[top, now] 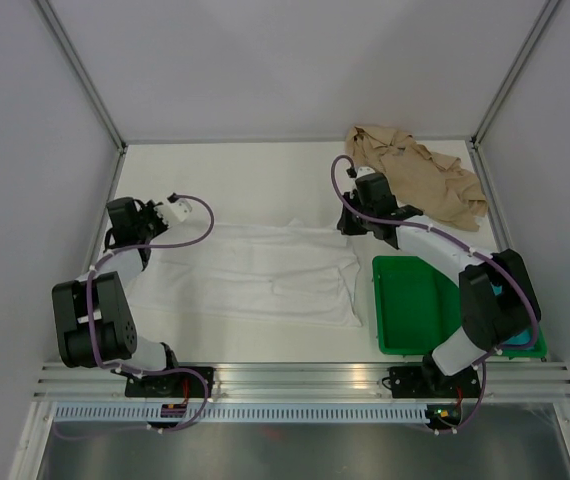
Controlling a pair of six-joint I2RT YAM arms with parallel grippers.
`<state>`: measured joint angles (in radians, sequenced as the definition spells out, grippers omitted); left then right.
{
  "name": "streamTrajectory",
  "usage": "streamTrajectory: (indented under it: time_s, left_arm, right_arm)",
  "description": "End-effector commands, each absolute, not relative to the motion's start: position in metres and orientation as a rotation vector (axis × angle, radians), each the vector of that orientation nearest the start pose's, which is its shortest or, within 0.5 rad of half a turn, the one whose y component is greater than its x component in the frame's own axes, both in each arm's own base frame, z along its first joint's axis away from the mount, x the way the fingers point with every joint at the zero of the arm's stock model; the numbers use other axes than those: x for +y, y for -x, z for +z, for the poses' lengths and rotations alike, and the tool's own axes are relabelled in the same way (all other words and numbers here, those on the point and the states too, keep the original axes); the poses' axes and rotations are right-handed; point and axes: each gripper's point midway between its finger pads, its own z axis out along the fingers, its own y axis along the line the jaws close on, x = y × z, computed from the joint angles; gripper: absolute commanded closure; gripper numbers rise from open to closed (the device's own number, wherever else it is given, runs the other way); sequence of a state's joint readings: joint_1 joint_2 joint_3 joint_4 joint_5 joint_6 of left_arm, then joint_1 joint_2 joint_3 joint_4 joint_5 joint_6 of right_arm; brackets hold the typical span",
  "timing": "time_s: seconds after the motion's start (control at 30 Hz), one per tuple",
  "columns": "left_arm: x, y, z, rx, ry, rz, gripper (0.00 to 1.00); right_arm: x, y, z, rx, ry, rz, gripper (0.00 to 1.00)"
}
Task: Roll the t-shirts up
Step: Fold the tshirt
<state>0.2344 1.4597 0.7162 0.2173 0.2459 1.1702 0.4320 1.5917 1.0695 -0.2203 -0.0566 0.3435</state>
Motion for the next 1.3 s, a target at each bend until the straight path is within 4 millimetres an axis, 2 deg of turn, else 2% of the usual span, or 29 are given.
streamTrajectory:
  time_s: [0.0, 0.2, 0.4, 0.5, 0.6, 0.7, 0.83, 1.0, 1.13, 1.27]
  left_arm:
    - [0.088, -0.406, 0.107, 1.805, -1.102, 0.551, 0.98]
    - [0.085, -0.381, 0.091, 1.837, -1.186, 0.444, 0.98]
    - [0.087, -0.36, 0.088, 1.812, -1.287, 0.432, 0.98]
    - [0.077, -0.339, 0.068, 1.828, -1.395, 0.355, 0.98]
    - [0.073, -0.326, 0.052, 1.817, -1.472, 0.349, 0.97]
    - [0.084, -0.333, 0.056, 1.837, -1.424, 0.406, 0.97]
    - [0.094, -0.338, 0.056, 1.857, -1.398, 0.426, 0.97]
    - [0.098, -0.347, 0.066, 1.851, -1.371, 0.449, 0.98]
    - [0.101, -0.347, 0.066, 1.856, -1.38, 0.464, 0.98]
    - [0.1, -0.344, 0.062, 1.858, -1.393, 0.461, 0.98]
  right_arm:
    - [0.198, -0.356, 0.096, 2.397, 0.123, 0.491, 1.0]
    - [0.196, -0.335, 0.08, 2.431, 0.113, 0.512, 1.0]
    - [0.194, -0.316, 0.078, 2.433, 0.119, 0.521, 1.0]
    - [0.192, -0.308, 0.075, 2.444, 0.117, 0.522, 1.0]
    - [0.198, -0.297, 0.068, 2.459, 0.119, 0.56, 1.0]
    - [0.2, -0.287, 0.062, 2.468, 0.112, 0.571, 1.0]
    - [0.199, -0.284, 0.066, 2.459, 0.11, 0.575, 1.0]
    - [0.197, -0.286, 0.077, 2.444, 0.12, 0.56, 1.0]
    - [0.195, -0.283, 0.086, 2.43, 0.121, 0.563, 1.0]
    - [0.195, -0.274, 0.079, 2.451, 0.122, 0.568, 1.0]
